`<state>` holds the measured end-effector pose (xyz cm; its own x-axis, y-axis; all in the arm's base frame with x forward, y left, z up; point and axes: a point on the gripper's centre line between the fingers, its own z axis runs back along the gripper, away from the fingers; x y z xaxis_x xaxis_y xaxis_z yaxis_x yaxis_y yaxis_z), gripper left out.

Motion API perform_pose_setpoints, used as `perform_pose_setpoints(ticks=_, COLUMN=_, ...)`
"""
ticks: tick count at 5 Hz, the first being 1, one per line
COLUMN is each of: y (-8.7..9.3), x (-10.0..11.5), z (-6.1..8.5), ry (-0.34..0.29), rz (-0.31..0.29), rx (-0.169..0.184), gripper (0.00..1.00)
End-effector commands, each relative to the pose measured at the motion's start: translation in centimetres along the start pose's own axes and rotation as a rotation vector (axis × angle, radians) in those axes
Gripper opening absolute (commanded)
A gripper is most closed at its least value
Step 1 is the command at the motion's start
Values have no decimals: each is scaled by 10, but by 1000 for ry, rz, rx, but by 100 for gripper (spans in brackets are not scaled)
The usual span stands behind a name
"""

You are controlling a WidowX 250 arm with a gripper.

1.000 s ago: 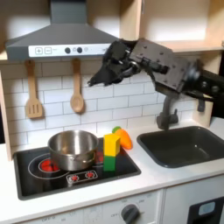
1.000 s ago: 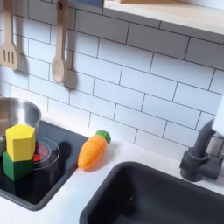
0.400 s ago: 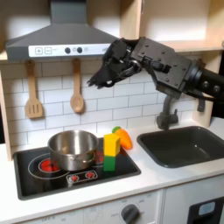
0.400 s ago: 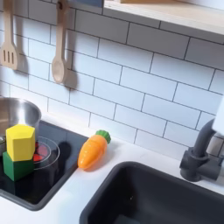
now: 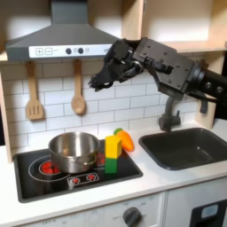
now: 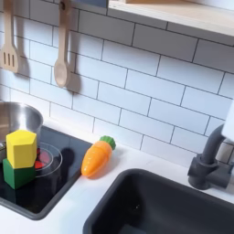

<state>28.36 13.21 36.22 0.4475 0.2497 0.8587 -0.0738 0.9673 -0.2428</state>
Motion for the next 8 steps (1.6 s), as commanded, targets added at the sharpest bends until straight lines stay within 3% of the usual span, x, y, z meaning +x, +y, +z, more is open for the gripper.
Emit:
perform_pose_setpoints(ticks=1, y=0, x=0, z=0, ry=1, rz=1, rx=0, gripper=100)
perform_pose_setpoints(ticks=2, y=6, x=-13, z=-1, ry=31, rz=18, rx=37, gripper=100)
perform_pose_setpoints(ticks=4, y=6, x=-47, z=13, ry=103, rz=-19, rx=35, gripper=100)
perform_pose_setpoints(ticks=5, y=0, x=-59, z=18, ry=123, rz=-38, rx=14, gripper=100)
perform_pose_setpoints(ticks=6, y=-6, x=-73, z=25, ry=134, rz=-9, rx=-85, gripper=100)
perform_pose_setpoints(ticks=7, y=-9, x=-92, z=30, ry=187, rz=-57, rx=-211, gripper=100)
perform_pose_setpoints(ticks=8, y=-14, x=-97, z=32, ry=233, rz=-102, rx=-247, gripper=100)
